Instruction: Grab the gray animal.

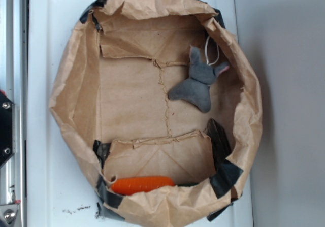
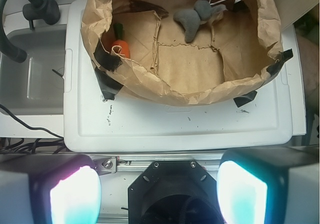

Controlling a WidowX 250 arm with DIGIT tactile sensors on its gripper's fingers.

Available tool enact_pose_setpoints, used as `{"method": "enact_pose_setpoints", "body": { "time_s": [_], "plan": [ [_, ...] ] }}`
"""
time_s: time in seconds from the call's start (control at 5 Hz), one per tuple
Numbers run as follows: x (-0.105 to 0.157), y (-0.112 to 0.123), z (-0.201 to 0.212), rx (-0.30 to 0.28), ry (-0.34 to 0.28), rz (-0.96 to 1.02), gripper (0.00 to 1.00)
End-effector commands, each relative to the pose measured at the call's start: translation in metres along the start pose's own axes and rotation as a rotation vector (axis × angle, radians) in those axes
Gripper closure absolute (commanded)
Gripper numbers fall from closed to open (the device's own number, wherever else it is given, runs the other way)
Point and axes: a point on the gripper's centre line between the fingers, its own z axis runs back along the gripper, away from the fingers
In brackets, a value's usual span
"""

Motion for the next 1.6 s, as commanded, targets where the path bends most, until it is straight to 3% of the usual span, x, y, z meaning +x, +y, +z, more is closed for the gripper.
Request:
{"method": "enact_pose_setpoints", "body": {
  "time_s": [0.0, 0.4, 0.6, 1.2, 1.4],
  "plan": [
    [0.000, 0.000, 0.000, 0.000, 0.000, 0.000, 0.00],
    [0.065, -0.019, -0.046, 0.000, 0.035, 0.277, 0.00],
    [0.110, -0.007, -0.080, 0.029, 0.017, 0.483, 0.00],
    [0.110, -0.007, -0.080, 0.029, 0.017, 0.483, 0.00],
    [0.108, 0.009, -0.122, 0.146, -0.105, 0.599, 0.00]
  ]
}}
